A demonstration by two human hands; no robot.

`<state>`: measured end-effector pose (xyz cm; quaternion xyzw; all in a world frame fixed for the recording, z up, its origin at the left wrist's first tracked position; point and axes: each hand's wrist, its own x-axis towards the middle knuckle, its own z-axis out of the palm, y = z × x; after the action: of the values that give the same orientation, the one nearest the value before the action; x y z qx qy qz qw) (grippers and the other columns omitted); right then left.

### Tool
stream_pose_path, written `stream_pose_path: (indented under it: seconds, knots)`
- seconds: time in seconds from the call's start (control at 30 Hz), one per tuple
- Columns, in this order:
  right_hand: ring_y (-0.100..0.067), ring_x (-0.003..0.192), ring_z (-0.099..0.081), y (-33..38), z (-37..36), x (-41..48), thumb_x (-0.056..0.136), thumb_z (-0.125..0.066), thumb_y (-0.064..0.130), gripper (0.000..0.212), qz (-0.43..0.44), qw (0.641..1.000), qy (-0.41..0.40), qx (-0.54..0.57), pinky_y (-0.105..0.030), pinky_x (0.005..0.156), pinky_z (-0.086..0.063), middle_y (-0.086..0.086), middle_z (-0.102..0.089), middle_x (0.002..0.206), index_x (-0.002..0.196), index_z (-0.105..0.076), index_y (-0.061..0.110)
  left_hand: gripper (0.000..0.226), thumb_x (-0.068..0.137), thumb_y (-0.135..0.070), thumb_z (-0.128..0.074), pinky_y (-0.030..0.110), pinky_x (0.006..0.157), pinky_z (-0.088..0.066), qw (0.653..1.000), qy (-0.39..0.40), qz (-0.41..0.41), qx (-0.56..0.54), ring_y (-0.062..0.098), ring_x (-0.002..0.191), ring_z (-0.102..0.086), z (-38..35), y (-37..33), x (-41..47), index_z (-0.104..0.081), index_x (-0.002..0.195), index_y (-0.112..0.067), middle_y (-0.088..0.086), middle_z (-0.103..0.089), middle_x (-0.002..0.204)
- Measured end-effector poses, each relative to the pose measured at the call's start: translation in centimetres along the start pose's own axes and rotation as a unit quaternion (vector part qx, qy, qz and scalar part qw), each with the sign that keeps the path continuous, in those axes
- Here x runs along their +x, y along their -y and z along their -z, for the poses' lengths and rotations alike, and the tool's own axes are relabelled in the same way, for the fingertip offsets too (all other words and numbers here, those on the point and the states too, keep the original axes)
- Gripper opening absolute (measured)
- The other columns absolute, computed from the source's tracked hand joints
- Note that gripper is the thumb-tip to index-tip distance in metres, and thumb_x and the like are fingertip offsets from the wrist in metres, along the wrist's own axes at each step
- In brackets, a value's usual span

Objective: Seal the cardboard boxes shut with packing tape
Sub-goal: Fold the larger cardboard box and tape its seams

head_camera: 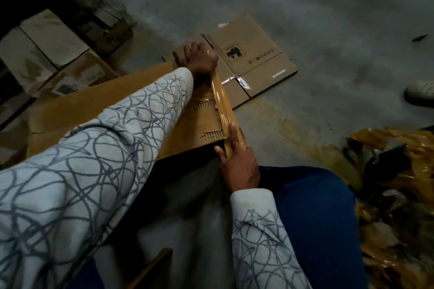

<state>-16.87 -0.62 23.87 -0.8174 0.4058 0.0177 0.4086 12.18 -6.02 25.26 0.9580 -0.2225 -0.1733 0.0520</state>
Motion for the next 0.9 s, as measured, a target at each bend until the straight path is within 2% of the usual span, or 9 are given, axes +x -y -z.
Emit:
stream_pose_path:
  seconds: [0.13, 0.27, 0.43, 0.5, 0.6, 0.7, 0.77, 0.83, 0.9]
  knots:
    - [-0.024, 0.146, -0.03, 0.0, -0.3, -0.2, 0.098, -0.055, 0.047, 0.077, -0.011, 0.999, 0.028, 0.015, -0.045, 0.113, -0.037, 0.011, -0.005, 0.167, 0.152, -0.002, 0.057, 0.066, 0.097, -0.048, -0.026, 0.067, 0.114, 0.017, 0.995, -0.055, -0.037, 0.078, 0.032, 0.154, -0.002, -0.9, -0.4, -1.9, -0.017, 0.156, -0.019, 0.01, -0.008, 0.166]
    - [-0.026, 0.143, -0.034, 0.0, -0.1, -0.1, 0.098, -0.054, 0.049, 0.074, -0.022, 0.999, 0.039, 0.016, -0.045, 0.112, -0.037, 0.011, -0.004, 0.166, 0.155, -0.006, 0.052, 0.059, 0.097, -0.038, -0.037, 0.056, 0.121, 0.013, 0.983, -0.098, -0.125, 0.092, 0.028, 0.155, 0.002, -2.4, -0.8, -5.1, -0.032, 0.151, -0.014, 0.01, -0.008, 0.167]
    - [-0.026, 0.137, -0.043, 0.6, -0.2, -0.3, 0.097, -0.057, 0.046, 0.074, -0.01, 0.999, 0.012, 0.033, -0.043, 0.109, -0.042, 0.007, -0.014, 0.166, 0.157, -0.012, 0.048, 0.079, 0.088, -0.027, -0.046, 0.042, 0.124, 0.012, 0.981, -0.111, -0.14, 0.072, 0.026, 0.153, 0.017, -5.3, -1.1, -9.2, -0.017, 0.157, -0.004, 0.012, 0.012, 0.167]
    - [-0.027, 0.138, -0.043, 0.4, -0.4, -0.3, 0.097, -0.059, 0.038, 0.072, -0.013, 0.999, 0.0, 0.053, -0.042, 0.109, -0.042, 0.005, -0.019, 0.165, 0.157, -0.02, 0.043, 0.08, 0.083, -0.026, -0.05, 0.045, 0.124, 0.009, 0.98, -0.105, -0.152, 0.079, 0.028, 0.153, 0.019, -6.9, -1.2, -11.5, -0.024, 0.155, -0.004, 0.014, 0.014, 0.166]
    - [-0.032, 0.132, -0.05, 0.5, -0.8, -0.1, 0.095, -0.061, 0.028, 0.061, -0.022, 0.997, -0.015, 0.073, -0.04, 0.107, -0.043, -0.006, -0.038, 0.156, 0.152, -0.039, 0.033, 0.056, 0.079, -0.03, -0.053, 0.046, 0.124, 0.006, 0.976, -0.114, -0.174, 0.067, 0.028, 0.154, 0.015, -8.0, -0.7, -13.5, -0.054, 0.134, -0.019, 0.011, 0.007, 0.168]
    - [-0.031, 0.135, -0.047, 0.5, -1.3, 0.5, 0.093, -0.062, 0.034, 0.064, -0.024, 0.998, -0.015, 0.056, -0.039, 0.109, -0.043, -0.006, -0.037, 0.157, 0.153, -0.038, 0.035, 0.037, 0.08, -0.027, -0.057, 0.044, 0.124, 0.008, 0.979, -0.111, -0.166, 0.033, 0.027, 0.154, 0.011, -7.9, -0.5, -13.8, -0.063, 0.117, -0.03, 0.008, -0.001, 0.168]
    - [-0.03, 0.136, -0.045, 0.6, -1.3, 0.7, 0.092, -0.063, 0.037, 0.066, -0.024, 0.998, -0.01, 0.052, -0.041, 0.11, -0.043, -0.004, -0.036, 0.157, 0.152, -0.037, 0.036, 0.033, 0.082, -0.028, -0.059, 0.043, 0.123, 0.011, 0.98, -0.096, -0.17, 0.032, 0.027, 0.154, 0.012, -7.2, -0.7, -13.4, -0.064, 0.114, -0.032, 0.007, -0.002, 0.168]
    - [-0.03, 0.141, -0.039, 0.8, -1.5, 0.7, 0.09, -0.062, 0.041, 0.069, -0.017, 0.999, -0.012, 0.049, -0.045, 0.113, -0.039, -0.005, -0.033, 0.159, 0.153, -0.035, 0.036, 0.039, 0.084, -0.033, -0.06, 0.042, 0.122, 0.014, 0.981, -0.064, -0.18, 0.029, 0.026, 0.153, 0.016, -6.4, -0.6, -13.2, -0.06, 0.124, -0.031, 0.006, 0.002, 0.168]
    - [-0.031, 0.147, -0.03, 0.6, -1.9, 0.7, 0.088, -0.061, 0.042, 0.074, -0.01, 0.999, -0.015, 0.037, -0.046, 0.117, -0.033, -0.007, -0.03, 0.161, 0.155, -0.03, 0.034, 0.057, 0.09, -0.043, -0.056, 0.041, 0.122, 0.015, 0.986, -0.046, -0.158, 0.005, 0.023, 0.153, 0.019, -6.5, 0.0, -13.8, -0.045, 0.144, -0.028, 0.005, 0.009, 0.168]
